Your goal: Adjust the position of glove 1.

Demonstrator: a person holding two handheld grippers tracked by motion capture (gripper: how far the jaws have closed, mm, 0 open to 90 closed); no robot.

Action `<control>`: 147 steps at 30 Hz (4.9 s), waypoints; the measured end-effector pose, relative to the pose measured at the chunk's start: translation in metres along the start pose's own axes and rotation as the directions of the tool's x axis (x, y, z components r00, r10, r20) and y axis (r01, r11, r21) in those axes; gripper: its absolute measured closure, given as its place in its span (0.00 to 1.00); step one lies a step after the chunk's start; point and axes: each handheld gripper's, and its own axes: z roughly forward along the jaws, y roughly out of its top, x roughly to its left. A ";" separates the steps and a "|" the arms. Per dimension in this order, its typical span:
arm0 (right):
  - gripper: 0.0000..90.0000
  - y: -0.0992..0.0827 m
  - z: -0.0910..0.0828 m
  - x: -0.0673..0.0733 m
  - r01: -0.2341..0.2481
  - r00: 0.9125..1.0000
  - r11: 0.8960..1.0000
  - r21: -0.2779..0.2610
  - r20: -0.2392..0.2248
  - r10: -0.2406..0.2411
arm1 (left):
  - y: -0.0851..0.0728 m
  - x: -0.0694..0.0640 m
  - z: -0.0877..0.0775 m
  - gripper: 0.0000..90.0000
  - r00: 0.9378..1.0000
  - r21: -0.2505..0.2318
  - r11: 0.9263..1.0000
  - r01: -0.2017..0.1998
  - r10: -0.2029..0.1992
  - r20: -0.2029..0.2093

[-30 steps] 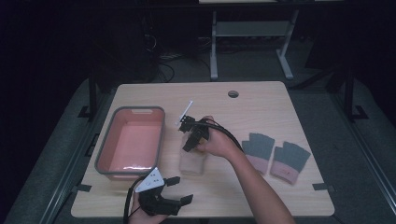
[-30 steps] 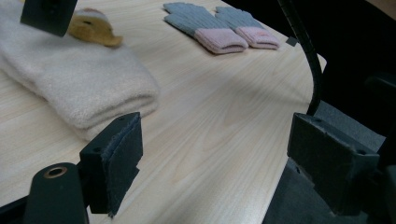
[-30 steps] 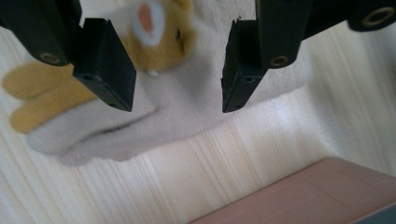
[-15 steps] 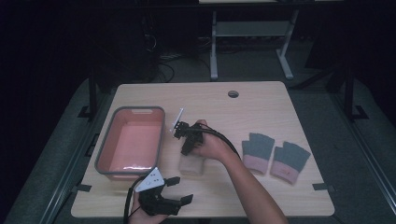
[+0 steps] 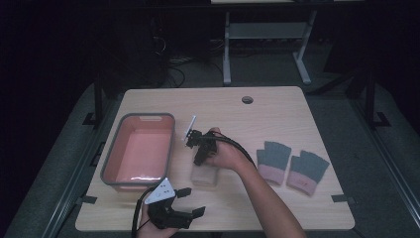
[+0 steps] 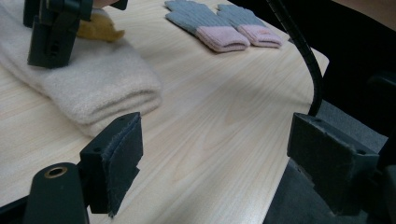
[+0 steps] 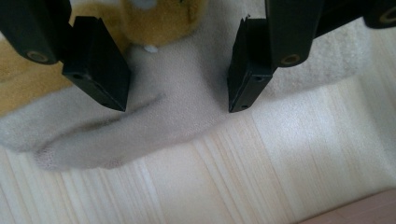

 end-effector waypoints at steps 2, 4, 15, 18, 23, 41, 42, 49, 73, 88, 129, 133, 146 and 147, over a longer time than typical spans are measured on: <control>0.43 -0.001 0.000 0.000 -0.004 1.000 1.000 0.004 -0.001 0.004 | 0.000 0.000 0.000 0.20 1.000 -0.003 1.000 0.015 -0.015 0.010; 0.44 -0.003 -0.001 -0.001 -0.005 1.000 1.000 0.007 -0.002 0.005 | 0.000 0.000 0.001 0.20 1.000 -0.004 1.000 0.022 -0.022 0.013; 0.44 -0.024 -0.009 -0.005 -0.014 1.000 1.000 0.024 -0.011 0.014 | 0.007 -0.002 0.004 0.21 0.999 -0.002 0.999 0.049 -0.049 0.002; 0.44 -0.029 -0.010 -0.006 -0.018 1.000 1.000 0.023 -0.017 0.018 | 0.009 -0.001 0.005 0.21 0.998 -0.008 0.998 0.069 -0.069 0.002; 0.43 -0.040 -0.014 -0.006 -0.027 0.999 0.999 0.024 -0.021 0.028 | 0.010 0.001 0.010 0.23 0.996 0.010 0.996 0.090 -0.090 -0.004; 0.39 -0.081 -0.048 -0.019 -0.252 0.966 0.955 -0.155 -0.104 0.238 | 0.046 0.015 0.042 0.28 0.980 0.069 0.979 0.194 -0.191 -0.054; 0.39 -0.081 -0.048 -0.019 -0.252 0.966 0.955 -0.155 -0.104 0.238 | 0.046 0.015 0.042 0.28 0.980 0.069 0.979 0.194 -0.191 -0.054; 0.39 -0.097 -0.057 -0.025 -0.340 0.938 0.920 -0.196 -0.134 0.319 | 0.053 0.022 0.059 0.29 0.973 0.110 0.970 0.218 -0.207 -0.099; 0.47 -0.153 -0.036 -0.021 -0.646 0.753 0.734 -0.207 -0.331 0.569 | 0.054 0.046 0.085 0.37 0.931 0.219 0.906 0.362 -0.339 -0.136; 0.52 -0.157 -0.012 -0.015 -0.719 0.682 0.664 -0.208 -0.396 0.615 | 0.050 0.050 0.093 0.50 0.925 0.271 0.886 0.377 -0.346 -0.156; 0.90 -0.157 -0.007 -0.017 -0.770 0.609 0.607 -0.198 -0.512 0.605 | 0.058 0.070 0.095 0.77 0.881 0.322 0.829 0.458 -0.472 -0.036; 0.91 -0.158 -0.010 -0.017 -0.769 0.609 0.608 -0.199 -0.519 0.600 | 0.060 0.070 0.094 0.77 0.882 0.318 0.831 0.456 -0.471 -0.032; 0.91 -0.155 -0.024 -0.018 -0.765 0.615 0.607 -0.216 -0.527 0.587 | 0.068 0.070 0.085 0.77 0.880 0.294 0.841 0.455 -0.475 -0.003; 0.91 -0.155 -0.024 -0.018 -0.765 0.615 0.607 -0.216 -0.527 0.587 | 0.068 0.070 0.085 0.77 0.880 0.294 0.841 0.455 -0.475 -0.003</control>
